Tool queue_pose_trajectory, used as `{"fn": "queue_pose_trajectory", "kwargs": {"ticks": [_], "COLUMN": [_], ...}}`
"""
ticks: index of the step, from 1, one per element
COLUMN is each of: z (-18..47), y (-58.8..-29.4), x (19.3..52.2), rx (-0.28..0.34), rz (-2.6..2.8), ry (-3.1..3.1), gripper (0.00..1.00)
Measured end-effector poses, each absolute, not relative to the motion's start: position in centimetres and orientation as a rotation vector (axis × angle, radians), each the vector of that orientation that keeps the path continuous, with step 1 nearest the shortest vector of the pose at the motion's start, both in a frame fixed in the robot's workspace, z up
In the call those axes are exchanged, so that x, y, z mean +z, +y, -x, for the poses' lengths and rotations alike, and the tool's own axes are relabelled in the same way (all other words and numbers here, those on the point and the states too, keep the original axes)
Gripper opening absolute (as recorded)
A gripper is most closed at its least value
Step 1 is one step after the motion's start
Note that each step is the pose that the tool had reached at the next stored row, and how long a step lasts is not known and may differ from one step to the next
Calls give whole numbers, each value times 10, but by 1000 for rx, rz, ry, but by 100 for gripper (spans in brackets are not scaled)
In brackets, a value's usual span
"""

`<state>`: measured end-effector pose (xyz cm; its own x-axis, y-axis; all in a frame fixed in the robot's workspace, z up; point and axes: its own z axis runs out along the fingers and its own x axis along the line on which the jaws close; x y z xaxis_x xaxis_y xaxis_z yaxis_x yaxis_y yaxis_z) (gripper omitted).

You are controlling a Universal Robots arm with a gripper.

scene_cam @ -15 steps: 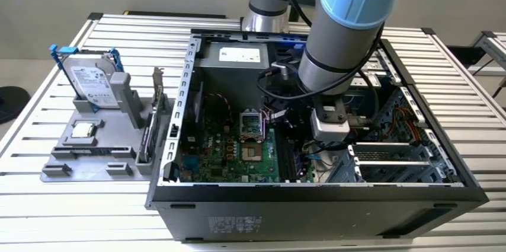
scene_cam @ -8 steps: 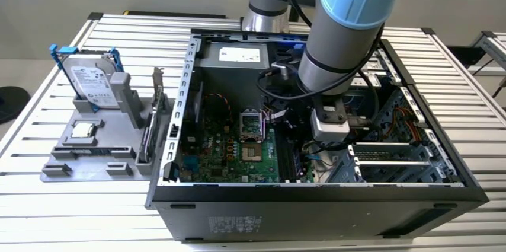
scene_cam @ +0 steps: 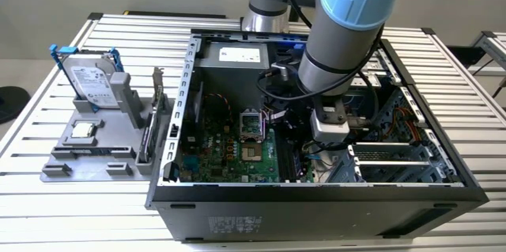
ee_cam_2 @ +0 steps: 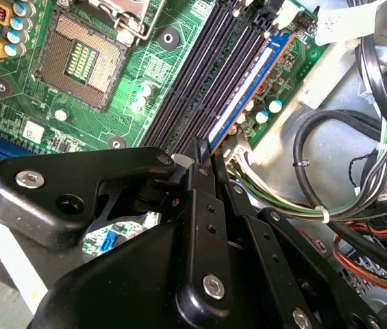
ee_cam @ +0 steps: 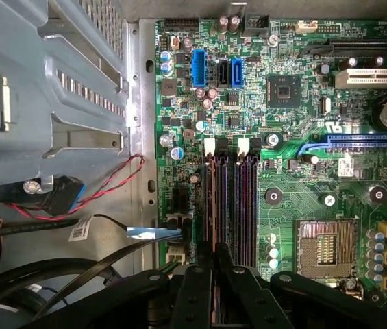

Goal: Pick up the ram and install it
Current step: 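Insert the ram into the slot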

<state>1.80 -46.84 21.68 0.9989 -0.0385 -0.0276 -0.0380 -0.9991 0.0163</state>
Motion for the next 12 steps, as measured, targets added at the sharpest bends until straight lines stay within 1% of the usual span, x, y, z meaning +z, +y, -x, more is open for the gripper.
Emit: {"fn": "queue_pose_trajectory", "kwargs": {"ticks": [12], "z": [-18], "y": [-468], "x": [216], "rx": [-44], "rz": [-3125], "ry": [-60], "gripper": [0]}}
